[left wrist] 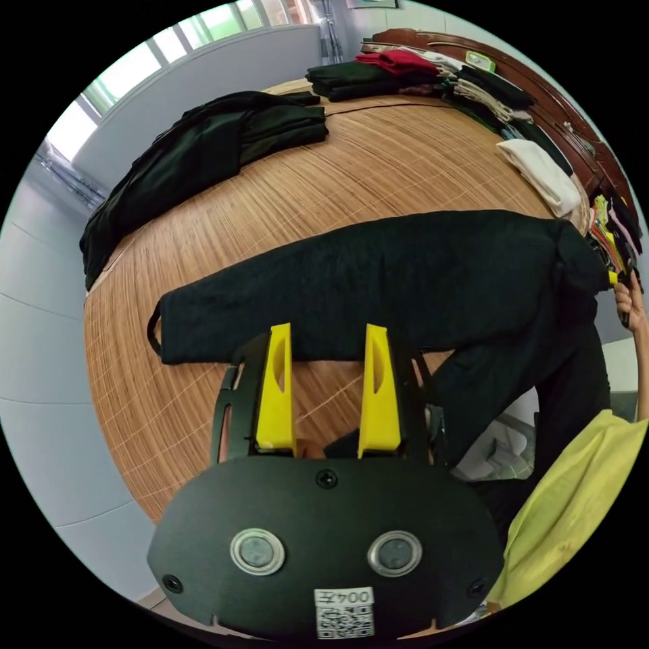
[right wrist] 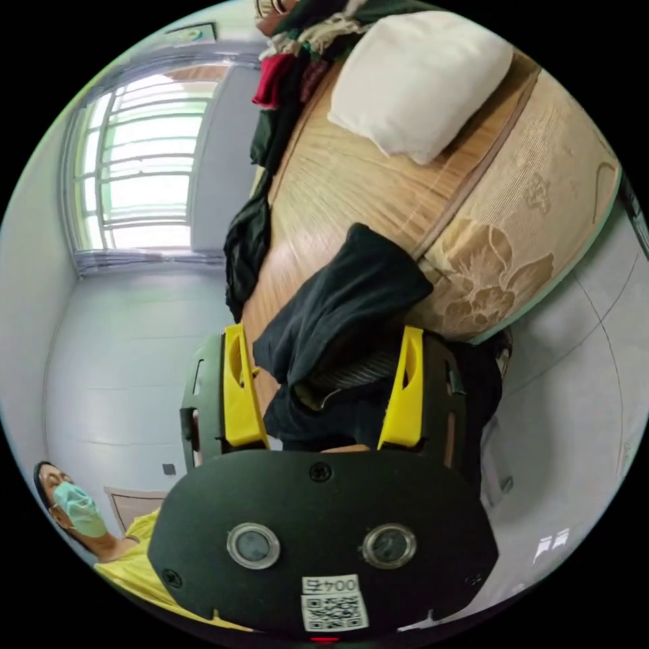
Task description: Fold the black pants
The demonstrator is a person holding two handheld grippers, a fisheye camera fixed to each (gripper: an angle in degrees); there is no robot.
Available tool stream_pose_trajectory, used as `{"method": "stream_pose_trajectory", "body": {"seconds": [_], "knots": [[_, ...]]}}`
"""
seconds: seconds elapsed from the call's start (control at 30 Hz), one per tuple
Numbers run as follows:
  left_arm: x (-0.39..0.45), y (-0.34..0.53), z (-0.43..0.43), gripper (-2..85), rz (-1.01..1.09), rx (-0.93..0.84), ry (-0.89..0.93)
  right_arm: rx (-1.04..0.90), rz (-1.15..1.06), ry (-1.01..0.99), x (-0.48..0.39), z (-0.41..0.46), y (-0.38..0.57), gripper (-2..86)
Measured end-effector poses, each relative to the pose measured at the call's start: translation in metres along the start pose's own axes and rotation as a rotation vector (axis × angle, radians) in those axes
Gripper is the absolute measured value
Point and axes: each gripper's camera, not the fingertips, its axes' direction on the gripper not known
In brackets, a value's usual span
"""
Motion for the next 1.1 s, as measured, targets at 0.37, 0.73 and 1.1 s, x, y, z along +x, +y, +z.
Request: {"method": "stream_pose_trajectory", "body": {"seconds": [0.37, 0.73, 1.1], "knots": [[-0.045, -0.010, 0.078, 14.3, -0.140, -0.023, 0.034, -0.090, -0.598, 0.464, -0.192, 0.044, 0.004, 5.8], [-0.177, 0.002, 0.098, 12.5, -0.391, -0.052, -0.212, -0.119, -0.774, 0.788, -0.339, 0.096, -0.126, 6.6], [-0.200, 0.229, -0.015, 10.5, -0.562, 0.339, 0.144, -0.305, -0.692, 0.678, -0.281, 0.092, 0.000, 7.0]]}}
